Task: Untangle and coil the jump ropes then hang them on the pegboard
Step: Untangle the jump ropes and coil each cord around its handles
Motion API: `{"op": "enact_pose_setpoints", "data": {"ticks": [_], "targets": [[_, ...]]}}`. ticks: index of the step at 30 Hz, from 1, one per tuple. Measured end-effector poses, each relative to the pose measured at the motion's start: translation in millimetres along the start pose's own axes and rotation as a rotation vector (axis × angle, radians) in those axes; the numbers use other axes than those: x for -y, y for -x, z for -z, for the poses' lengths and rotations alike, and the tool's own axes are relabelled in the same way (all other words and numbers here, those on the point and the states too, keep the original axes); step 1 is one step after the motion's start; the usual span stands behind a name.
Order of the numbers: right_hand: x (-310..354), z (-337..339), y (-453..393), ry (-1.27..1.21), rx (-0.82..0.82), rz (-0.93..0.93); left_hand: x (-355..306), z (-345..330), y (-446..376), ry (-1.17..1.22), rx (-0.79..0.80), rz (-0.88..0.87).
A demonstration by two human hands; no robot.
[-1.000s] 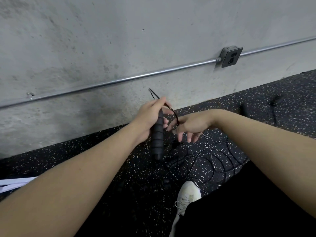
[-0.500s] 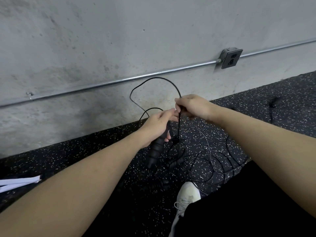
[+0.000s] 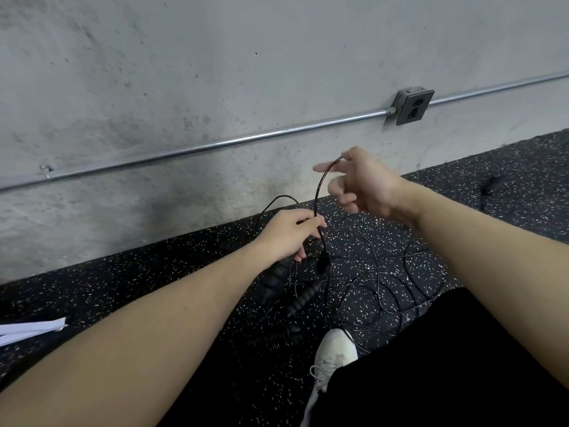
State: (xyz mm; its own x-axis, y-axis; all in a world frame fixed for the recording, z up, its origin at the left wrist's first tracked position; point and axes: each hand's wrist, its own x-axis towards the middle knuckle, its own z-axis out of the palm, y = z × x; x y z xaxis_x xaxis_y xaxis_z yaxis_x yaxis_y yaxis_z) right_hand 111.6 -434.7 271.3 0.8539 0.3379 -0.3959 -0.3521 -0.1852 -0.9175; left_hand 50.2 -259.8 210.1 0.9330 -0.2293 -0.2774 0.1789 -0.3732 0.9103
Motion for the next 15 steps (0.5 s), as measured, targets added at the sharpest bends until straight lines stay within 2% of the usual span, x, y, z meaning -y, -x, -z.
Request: {"op": "enact_pose_setpoints", "data": {"ticks": [2, 7, 12, 15], "targets": [[-9, 5, 0, 0.191, 0.035, -0.081, -2, 1, -1, 0.064, -0.028, 0.012], [-19, 1, 9, 0.671, 0.262, -0.213, -15, 4, -2, 0.299, -0.095, 0.031], [-23, -3, 6, 0.767, 0.349, -0.255, -30, 13, -1, 0.486, -0.143, 0.026], [-20, -4, 5, 0.803, 0.262, -0.191, -31, 19, 0, 0.568, -0.198, 0.036]]}}
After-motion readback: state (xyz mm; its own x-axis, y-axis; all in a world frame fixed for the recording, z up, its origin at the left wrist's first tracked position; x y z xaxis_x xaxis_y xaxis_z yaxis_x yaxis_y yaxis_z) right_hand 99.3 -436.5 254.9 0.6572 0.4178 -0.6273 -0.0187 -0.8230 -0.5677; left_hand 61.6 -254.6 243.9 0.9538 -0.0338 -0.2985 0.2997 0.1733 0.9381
